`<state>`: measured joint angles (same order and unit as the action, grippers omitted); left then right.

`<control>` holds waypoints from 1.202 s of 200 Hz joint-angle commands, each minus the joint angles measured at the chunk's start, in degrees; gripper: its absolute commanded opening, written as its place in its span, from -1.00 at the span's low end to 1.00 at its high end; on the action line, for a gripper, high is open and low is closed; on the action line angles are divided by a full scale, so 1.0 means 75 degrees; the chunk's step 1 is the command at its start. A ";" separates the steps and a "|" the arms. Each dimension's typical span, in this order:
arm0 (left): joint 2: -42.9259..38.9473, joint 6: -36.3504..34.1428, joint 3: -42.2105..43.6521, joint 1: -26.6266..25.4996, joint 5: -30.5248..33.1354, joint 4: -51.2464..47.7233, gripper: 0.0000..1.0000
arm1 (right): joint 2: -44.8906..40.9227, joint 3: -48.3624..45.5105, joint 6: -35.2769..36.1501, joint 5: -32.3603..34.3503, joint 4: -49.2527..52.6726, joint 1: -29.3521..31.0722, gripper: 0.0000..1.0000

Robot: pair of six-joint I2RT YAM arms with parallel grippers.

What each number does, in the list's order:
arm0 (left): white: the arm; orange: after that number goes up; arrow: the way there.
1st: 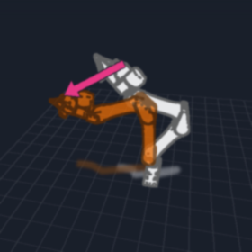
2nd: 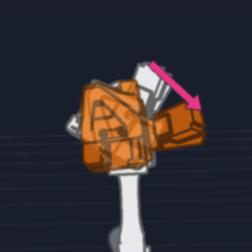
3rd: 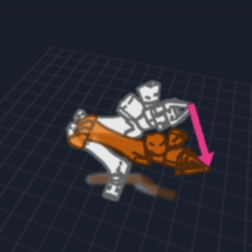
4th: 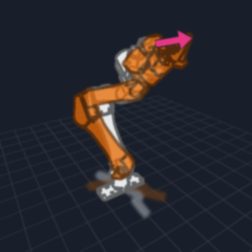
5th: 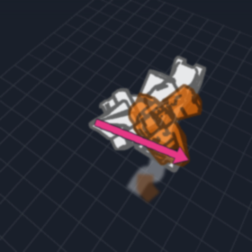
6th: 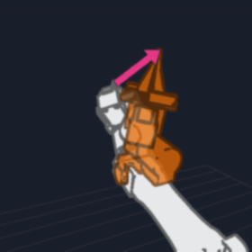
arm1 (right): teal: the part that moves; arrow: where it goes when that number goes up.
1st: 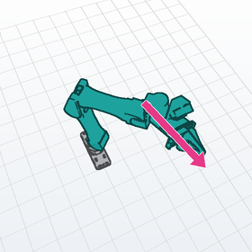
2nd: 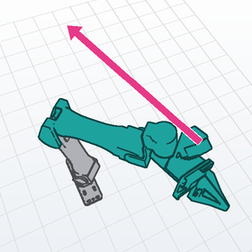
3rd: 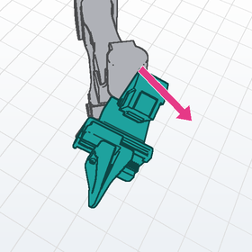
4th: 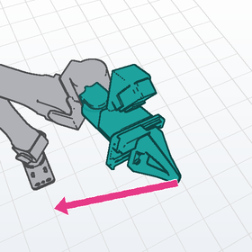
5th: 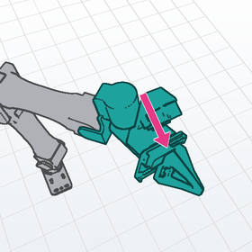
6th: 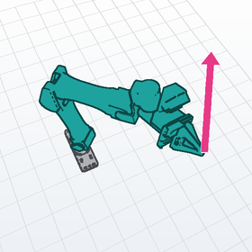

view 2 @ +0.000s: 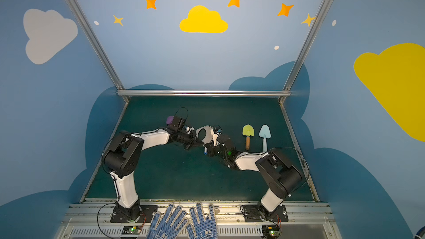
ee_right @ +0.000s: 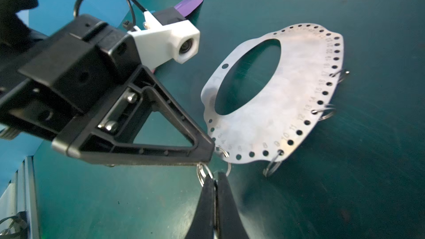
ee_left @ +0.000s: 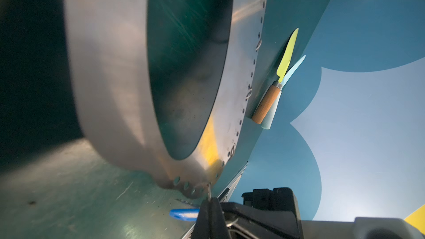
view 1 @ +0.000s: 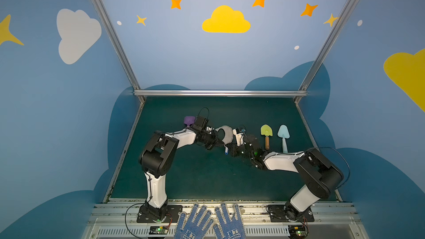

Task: Put the keys on the keyring

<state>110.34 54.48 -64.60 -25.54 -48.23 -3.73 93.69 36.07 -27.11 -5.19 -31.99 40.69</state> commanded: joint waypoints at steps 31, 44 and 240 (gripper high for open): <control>-0.0356 -0.0197 0.0072 0.0020 -0.0311 -0.0312 -0.93 | -0.0140 -0.0272 -0.0077 0.0729 0.0237 -0.0263 -1.00; -0.0351 -0.0214 0.0072 0.0024 -0.0298 -0.0341 -0.93 | -0.0174 -0.0295 -0.0073 0.0662 0.0204 -0.0269 -1.00; -0.0333 -0.1718 -0.0422 -0.0047 0.2018 -0.2667 -0.39 | -0.1775 -0.0545 0.0722 -0.3796 -0.0303 -0.0862 -1.00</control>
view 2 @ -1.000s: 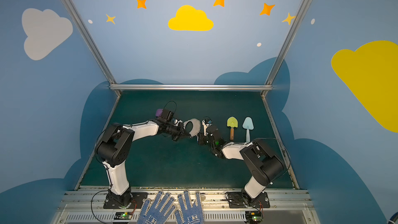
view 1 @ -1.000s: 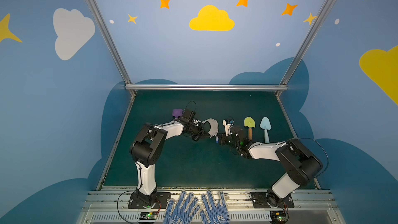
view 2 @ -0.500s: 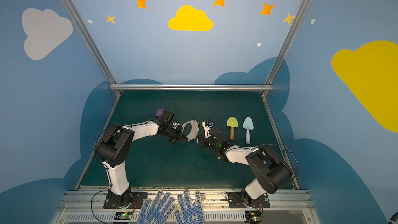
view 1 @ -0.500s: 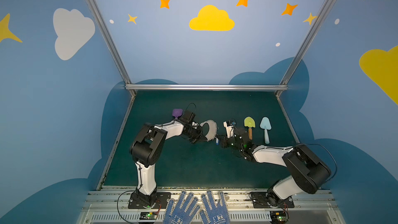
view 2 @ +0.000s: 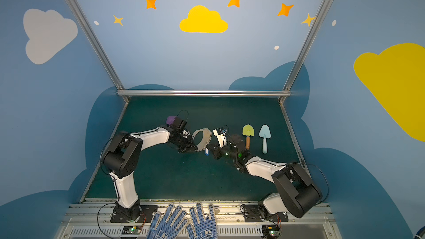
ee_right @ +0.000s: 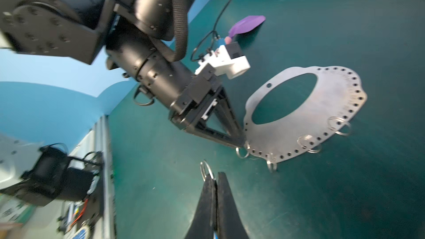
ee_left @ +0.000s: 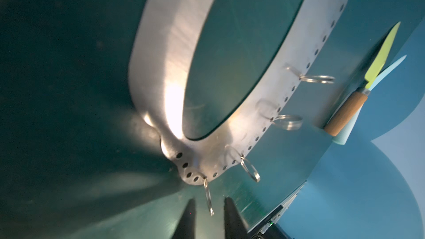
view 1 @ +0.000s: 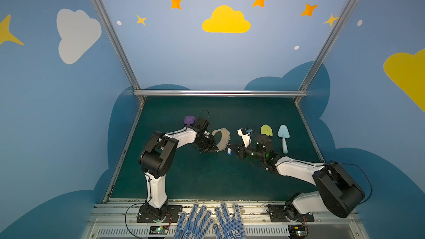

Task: Put the keys on the keyring

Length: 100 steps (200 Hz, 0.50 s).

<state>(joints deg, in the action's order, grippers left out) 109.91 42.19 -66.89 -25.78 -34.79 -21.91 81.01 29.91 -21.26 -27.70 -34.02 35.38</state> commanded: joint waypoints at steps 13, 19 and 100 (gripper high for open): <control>-0.0329 -0.0046 -0.0128 -0.0013 0.0229 -0.0239 -0.34 | -0.0057 0.0324 -0.0061 -0.0815 0.0083 -0.0235 -1.00; -0.0384 -0.0038 -0.0128 -0.0005 0.0230 -0.0234 -0.33 | -0.0052 0.0337 -0.0088 -0.0807 0.0106 -0.0260 -1.00; -0.1200 -0.0024 -0.0128 0.0039 0.0629 -0.0395 -0.17 | -0.1000 0.1430 0.0642 0.3637 0.3825 0.0169 -1.00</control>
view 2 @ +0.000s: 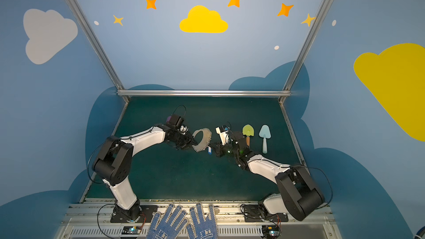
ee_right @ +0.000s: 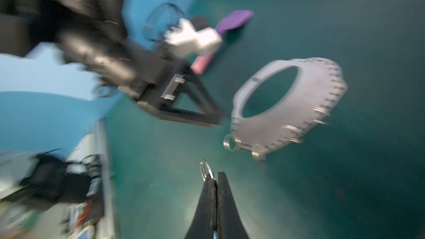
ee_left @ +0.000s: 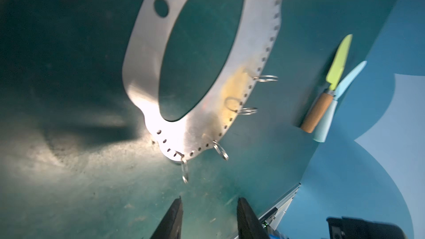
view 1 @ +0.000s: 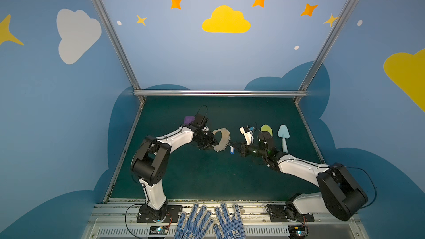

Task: Put the keys on the keyring

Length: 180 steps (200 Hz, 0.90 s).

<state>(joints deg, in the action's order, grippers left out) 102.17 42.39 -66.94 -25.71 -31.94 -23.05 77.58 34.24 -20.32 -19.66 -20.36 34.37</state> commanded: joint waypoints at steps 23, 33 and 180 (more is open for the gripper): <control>-0.0244 0.0064 -0.0043 0.0031 0.0228 -0.0166 -0.17 | -0.1042 0.1174 0.0493 0.4234 0.2891 0.0692 -1.00; -0.0290 0.0127 -0.0008 0.0031 0.0210 -0.0093 -0.16 | -0.1152 0.1347 0.0565 0.4628 0.3218 0.0849 -1.00; -0.0824 0.0277 0.0051 -0.0137 0.0216 0.0067 -0.14 | -0.2650 0.1296 0.1056 0.5478 0.3056 0.1806 -1.00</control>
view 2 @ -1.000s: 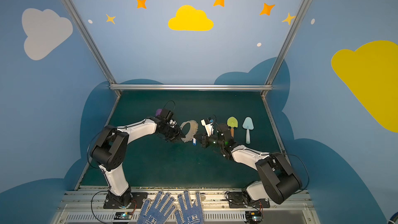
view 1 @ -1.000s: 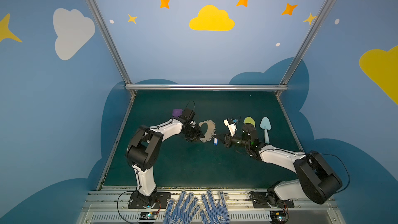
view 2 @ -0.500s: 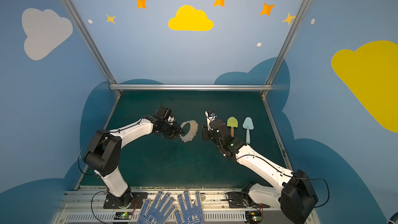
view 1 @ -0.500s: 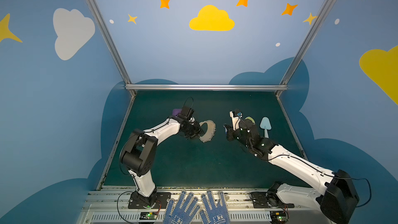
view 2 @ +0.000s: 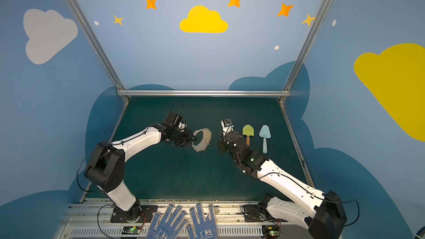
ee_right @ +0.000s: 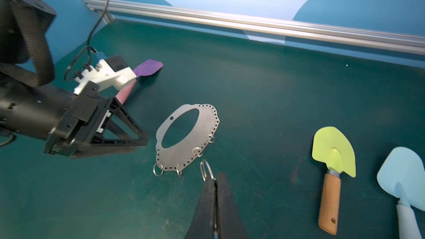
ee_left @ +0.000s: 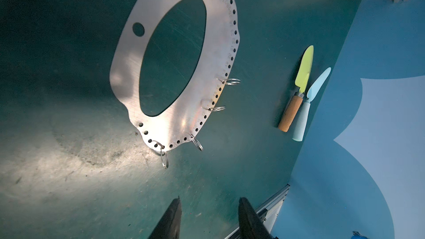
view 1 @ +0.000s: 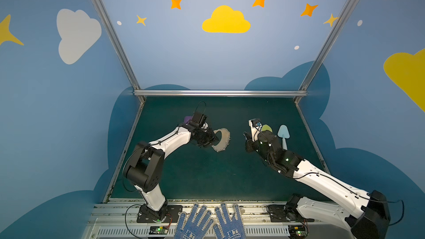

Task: Put the keys on the keyring

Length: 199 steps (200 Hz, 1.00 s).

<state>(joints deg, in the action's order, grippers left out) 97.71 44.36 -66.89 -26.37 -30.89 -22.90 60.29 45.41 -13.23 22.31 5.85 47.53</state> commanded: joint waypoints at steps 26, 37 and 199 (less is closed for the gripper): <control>-0.0379 0.0025 0.0060 -0.0099 0.0123 0.0128 -0.12 | -0.0564 -0.0332 0.0211 -0.0285 -0.0574 0.0064 -1.00; -0.0445 0.0020 0.0053 -0.0115 0.0123 0.0174 -0.12 | -0.0653 -0.0407 0.0215 -0.0333 -0.0654 0.0068 -1.00; -0.0981 -0.0038 0.0228 -0.0260 -0.0036 0.0878 -0.10 | -0.0997 -0.0705 0.0369 -0.0499 -0.0944 0.0087 -1.00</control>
<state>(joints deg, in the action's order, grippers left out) 92.73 44.60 -65.87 -28.16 -31.33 -16.91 53.67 40.86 -11.05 18.98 0.10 47.83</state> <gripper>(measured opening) 0.449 0.055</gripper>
